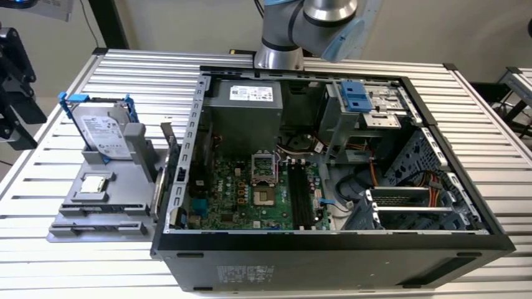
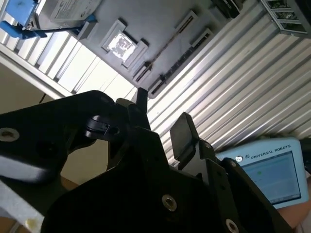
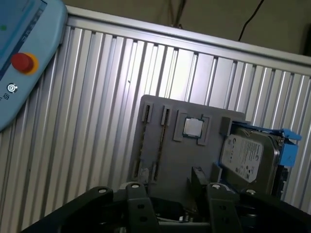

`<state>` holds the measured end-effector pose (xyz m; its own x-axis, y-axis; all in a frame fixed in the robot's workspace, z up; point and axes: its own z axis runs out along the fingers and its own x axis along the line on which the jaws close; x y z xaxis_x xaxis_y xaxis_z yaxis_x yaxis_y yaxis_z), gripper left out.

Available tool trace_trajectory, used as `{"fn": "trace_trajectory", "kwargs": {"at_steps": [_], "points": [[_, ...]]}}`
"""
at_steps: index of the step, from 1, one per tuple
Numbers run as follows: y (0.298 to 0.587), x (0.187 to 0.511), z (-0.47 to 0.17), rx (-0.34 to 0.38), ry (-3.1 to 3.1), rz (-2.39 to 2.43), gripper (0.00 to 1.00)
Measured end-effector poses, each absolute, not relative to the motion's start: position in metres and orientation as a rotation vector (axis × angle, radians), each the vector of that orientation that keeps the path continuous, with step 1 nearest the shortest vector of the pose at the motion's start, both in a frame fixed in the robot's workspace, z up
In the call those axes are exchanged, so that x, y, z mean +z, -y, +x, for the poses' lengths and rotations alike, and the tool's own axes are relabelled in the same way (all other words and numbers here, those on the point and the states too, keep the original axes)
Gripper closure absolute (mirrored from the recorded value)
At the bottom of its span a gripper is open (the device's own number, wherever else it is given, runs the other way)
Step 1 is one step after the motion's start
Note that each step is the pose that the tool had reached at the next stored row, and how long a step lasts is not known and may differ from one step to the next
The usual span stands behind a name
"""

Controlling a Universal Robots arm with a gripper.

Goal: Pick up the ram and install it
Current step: 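Pick up the ram and move it above insertion slot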

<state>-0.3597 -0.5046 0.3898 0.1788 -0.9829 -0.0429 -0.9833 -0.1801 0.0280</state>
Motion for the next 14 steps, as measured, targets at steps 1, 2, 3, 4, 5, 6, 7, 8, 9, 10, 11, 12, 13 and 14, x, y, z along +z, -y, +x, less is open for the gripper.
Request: {"fn": "trace_trajectory", "kwargs": {"at_steps": [1,2,3,4,5,6,7,8,9,10,11,12,13,14], "points": [[0.505,0.390,-0.360,0.080,-2.003,-2.411,0.00],[0.504,0.390,-0.360,0.079,-2.003,-2.412,0.00],[0.504,0.390,-0.360,0.079,-2.006,-2.410,0.00],[0.504,0.389,-0.360,0.079,-2.018,-2.399,0.00],[0.505,0.388,-0.360,0.079,-2.032,-2.387,0.00],[0.504,0.388,-0.360,0.079,-2.047,-2.374,0.00],[0.504,0.387,-0.360,0.079,-2.060,-2.361,0.00],[0.504,0.386,-0.360,0.079,-2.074,-2.349,0.00],[0.505,0.385,-0.360,0.078,-2.086,-2.337,0.00],[0.504,0.384,-0.360,0.076,-2.097,-2.326,0.00],[0.504,0.383,-0.360,0.075,-2.108,-2.315,0.00],[0.504,0.382,-0.360,0.074,-2.120,-2.303,0.00],[0.504,0.380,-0.360,0.074,-2.133,-2.290,0.00],[0.504,0.379,-0.360,0.073,-2.141,-2.284,0.00]]}}
